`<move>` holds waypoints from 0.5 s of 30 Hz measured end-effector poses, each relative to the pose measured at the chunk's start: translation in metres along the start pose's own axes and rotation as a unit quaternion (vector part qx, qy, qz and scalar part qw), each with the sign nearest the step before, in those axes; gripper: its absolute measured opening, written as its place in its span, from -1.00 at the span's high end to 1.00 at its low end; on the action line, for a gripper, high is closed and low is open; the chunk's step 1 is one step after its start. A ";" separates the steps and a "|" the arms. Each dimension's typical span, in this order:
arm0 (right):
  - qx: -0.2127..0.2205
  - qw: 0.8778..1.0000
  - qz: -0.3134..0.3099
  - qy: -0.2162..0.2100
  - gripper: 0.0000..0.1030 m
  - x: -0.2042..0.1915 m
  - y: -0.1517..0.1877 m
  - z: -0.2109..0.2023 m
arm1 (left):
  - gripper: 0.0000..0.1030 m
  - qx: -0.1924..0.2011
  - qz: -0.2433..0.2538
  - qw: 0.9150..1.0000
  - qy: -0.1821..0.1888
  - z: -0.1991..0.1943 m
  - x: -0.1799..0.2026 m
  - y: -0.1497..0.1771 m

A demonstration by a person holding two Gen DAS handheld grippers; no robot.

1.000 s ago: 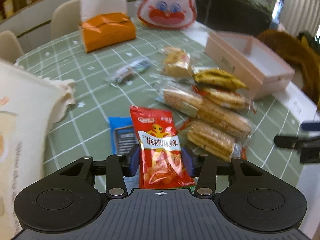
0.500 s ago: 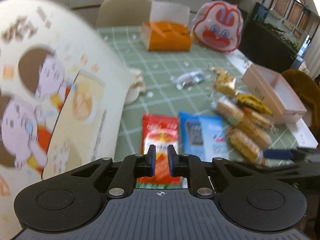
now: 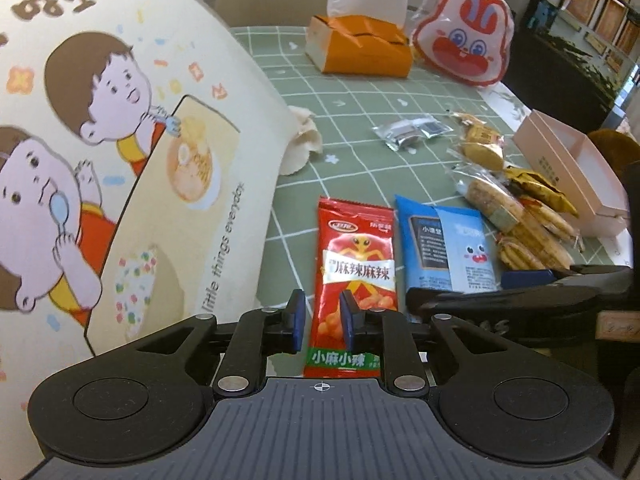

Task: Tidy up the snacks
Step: 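Close the left tool on the red spicy strip packet and lift it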

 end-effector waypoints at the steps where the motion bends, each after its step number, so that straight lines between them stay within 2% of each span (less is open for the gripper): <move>1: 0.001 1.000 -0.010 0.014 -0.98 -0.002 0.000 0.002 | 0.57 -0.001 0.001 1.000 0.000 0.000 0.000 0.000; 5: -0.004 0.999 0.000 0.042 -0.97 0.012 0.008 -0.002 | 0.57 0.001 0.003 1.000 -0.004 0.003 0.001 -0.001; 8: 0.003 0.999 0.026 0.038 -0.96 0.034 0.019 -0.010 | 0.57 0.000 0.008 1.000 -0.011 0.008 0.007 -0.003; 12: 0.015 0.999 0.043 -0.006 -0.96 0.057 0.037 -0.027 | 0.52 -0.016 0.061 0.998 -0.028 0.023 0.035 -0.001; 15: 0.029 0.999 0.046 0.001 -0.96 0.077 0.045 -0.042 | 0.46 -0.011 0.108 0.992 -0.064 0.028 0.054 -0.002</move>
Point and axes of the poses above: each gripper's, at about its wrist camera, not at the fingertips, and z roughly the way its jaws point, x to its right, y to its underside, the point moved 7 cm from there along z, roughly the way its jaws point, and after that the axes turned 11 degrees about -x, right-handed, at the moved point
